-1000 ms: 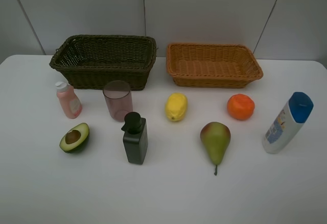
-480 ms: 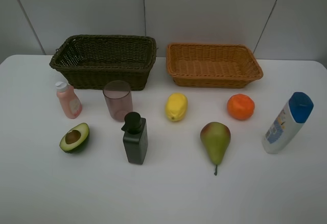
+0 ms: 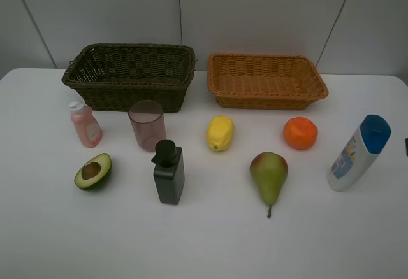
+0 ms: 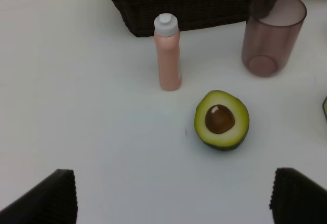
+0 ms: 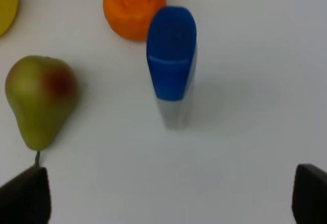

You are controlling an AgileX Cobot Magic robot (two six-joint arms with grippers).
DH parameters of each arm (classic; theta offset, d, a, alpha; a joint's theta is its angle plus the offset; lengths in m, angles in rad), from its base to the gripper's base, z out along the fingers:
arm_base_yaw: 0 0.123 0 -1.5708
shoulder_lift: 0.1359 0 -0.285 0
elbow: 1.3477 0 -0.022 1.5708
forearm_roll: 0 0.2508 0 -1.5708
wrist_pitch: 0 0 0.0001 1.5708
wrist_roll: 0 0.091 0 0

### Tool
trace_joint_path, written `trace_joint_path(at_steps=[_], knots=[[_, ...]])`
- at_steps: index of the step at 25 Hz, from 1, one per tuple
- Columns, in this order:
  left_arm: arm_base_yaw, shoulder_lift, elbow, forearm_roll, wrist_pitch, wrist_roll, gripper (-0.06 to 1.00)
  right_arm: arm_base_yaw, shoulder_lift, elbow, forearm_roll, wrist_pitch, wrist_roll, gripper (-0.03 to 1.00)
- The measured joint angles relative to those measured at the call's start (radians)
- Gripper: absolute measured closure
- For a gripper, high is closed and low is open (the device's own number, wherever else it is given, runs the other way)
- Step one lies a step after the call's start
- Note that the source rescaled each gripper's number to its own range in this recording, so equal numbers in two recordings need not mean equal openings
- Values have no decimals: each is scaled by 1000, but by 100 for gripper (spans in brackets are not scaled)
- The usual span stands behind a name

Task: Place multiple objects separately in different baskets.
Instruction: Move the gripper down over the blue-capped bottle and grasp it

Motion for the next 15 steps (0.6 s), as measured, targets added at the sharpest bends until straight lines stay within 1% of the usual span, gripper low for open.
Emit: trace_joint_path(at_steps=[9,15], knots=[[0,0,0,0,0,0,-5,0,206,-128,27,-16,0,-3],[0,0,0,0,0,0,-5,0,393,-142,41,-93,-12,-3]])
